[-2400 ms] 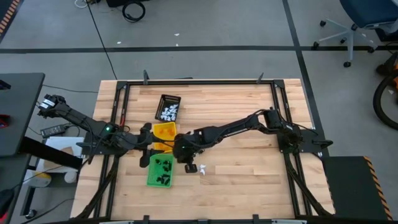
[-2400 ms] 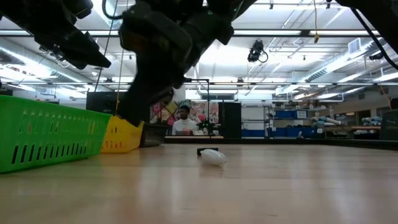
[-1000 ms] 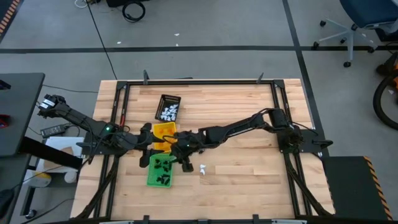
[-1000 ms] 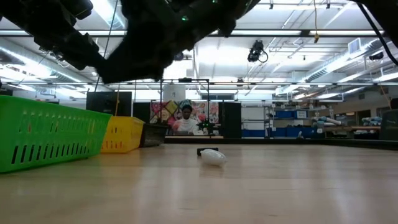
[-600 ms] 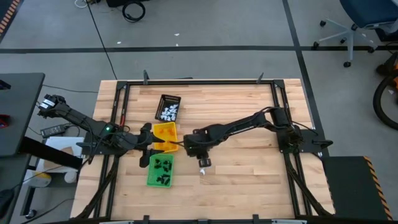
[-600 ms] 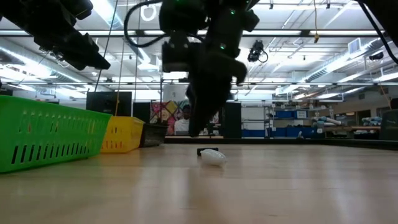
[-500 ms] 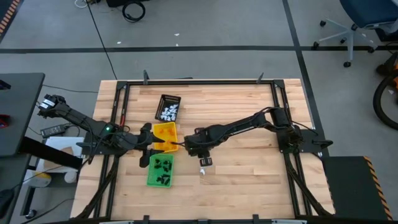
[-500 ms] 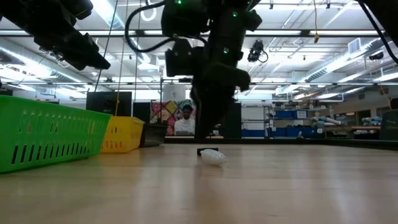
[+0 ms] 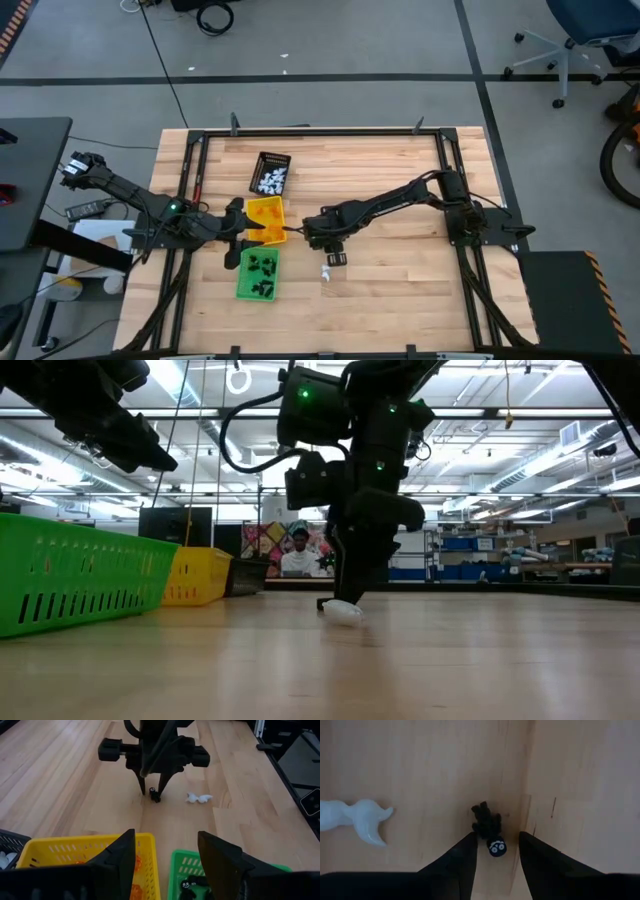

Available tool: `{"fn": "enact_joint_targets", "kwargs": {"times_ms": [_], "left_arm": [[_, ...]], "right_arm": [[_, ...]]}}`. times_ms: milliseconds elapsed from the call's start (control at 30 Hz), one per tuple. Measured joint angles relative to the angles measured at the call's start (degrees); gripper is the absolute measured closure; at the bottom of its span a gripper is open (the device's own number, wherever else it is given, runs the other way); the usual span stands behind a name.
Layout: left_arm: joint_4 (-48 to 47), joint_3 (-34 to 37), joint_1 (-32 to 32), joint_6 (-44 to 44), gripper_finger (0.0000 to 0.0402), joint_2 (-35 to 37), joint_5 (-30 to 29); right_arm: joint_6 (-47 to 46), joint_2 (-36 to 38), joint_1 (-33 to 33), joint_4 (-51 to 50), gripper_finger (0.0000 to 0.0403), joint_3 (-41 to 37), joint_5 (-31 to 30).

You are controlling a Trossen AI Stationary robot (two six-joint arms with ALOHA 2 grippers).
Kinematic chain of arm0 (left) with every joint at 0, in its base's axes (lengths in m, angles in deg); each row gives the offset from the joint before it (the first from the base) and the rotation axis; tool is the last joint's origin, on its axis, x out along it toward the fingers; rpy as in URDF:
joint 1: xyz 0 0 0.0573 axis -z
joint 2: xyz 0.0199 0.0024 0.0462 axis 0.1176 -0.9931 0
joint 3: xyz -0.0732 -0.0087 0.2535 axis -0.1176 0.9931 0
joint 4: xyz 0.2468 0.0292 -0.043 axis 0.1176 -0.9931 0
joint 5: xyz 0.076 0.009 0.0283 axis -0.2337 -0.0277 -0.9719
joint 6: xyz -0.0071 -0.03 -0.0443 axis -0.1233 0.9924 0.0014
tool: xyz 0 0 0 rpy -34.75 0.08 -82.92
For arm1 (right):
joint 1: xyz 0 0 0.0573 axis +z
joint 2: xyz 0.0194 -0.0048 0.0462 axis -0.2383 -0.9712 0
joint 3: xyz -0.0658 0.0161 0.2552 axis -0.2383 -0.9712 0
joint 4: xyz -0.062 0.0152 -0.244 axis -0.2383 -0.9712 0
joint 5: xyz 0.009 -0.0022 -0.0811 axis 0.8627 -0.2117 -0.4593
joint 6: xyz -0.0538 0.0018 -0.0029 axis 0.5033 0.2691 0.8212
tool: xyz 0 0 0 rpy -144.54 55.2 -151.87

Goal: Sort Halloween decoration
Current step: Put the black skeleton toy into the green basket

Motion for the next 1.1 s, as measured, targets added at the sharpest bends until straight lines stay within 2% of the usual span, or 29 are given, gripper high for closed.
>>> {"fn": "enact_joint_targets", "kwargs": {"times_ms": [133, 433, 533, 833, 1100], "left_arm": [[0.03, 0.00, -0.01, -0.02, 0.0212, 0.00, 0.00], [0.00, 0.00, -0.01, -0.07, 0.0212, 0.00, 0.00], [0.00, 0.00, 0.00, -0.07, 0.0212, -0.01, 0.00], [-0.02, 0.00, -0.01, -0.28, 0.0212, -0.02, -0.02], [0.48, 0.00, -0.02, -0.28, 0.0212, -0.04, -0.63]], "right_arm": [[0.53, -0.07, -0.01, 0.50, 0.0277, -0.10, -0.01], [0.74, -0.22, 0.04, 0.72, 0.0376, 0.56, 0.84], [0.69, -0.34, 0.32, 1.54, 0.0378, 0.93, 2.11], [2.57, -0.75, 2.95, 5.31, 0.0361, 8.93, 2.32], [2.64, -0.70, 5.41, 23.29, 0.0359, 10.70, 5.69]]}}
